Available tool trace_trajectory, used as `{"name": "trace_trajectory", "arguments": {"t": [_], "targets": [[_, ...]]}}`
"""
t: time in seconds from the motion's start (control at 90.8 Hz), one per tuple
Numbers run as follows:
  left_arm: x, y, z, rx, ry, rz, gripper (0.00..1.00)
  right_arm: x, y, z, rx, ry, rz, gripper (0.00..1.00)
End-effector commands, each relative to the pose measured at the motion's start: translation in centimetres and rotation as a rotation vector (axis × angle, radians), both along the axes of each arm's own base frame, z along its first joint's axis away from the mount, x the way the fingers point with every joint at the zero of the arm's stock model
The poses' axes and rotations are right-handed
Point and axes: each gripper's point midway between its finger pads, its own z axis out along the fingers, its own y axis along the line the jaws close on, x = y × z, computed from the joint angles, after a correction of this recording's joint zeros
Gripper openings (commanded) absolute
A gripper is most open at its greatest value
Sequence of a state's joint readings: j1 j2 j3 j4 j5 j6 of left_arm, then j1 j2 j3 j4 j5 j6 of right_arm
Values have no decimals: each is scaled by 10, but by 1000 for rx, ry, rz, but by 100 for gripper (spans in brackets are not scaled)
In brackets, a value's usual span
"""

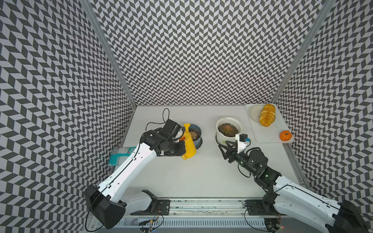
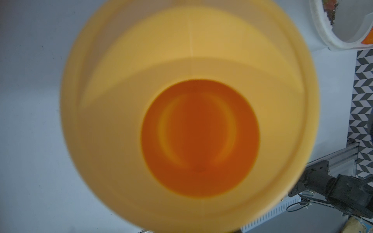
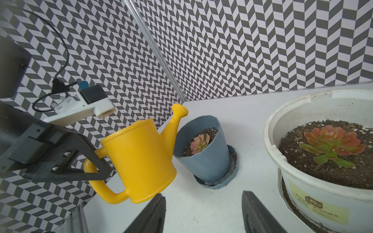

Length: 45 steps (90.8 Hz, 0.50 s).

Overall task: Water the succulent around the soil edge
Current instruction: Water the soil of the potted plant with water.

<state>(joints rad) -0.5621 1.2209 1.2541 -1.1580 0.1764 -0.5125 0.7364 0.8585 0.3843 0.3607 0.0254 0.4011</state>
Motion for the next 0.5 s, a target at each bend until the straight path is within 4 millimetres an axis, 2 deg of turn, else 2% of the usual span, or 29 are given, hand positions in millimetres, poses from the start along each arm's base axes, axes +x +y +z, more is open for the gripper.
{"name": "trace_trajectory", "arguments": {"t": [0.0,0.264,0.485], "targets": [[-1,11,-3,36,-31,5,0,0,2,21,36,-46,12,64],[-3,23,-8,90,-45,12,0,0,3,20,34,-45,16,64],[-9,23,-16,92,-29,-14,0,0,4,19,31,-45,15,64]]}}
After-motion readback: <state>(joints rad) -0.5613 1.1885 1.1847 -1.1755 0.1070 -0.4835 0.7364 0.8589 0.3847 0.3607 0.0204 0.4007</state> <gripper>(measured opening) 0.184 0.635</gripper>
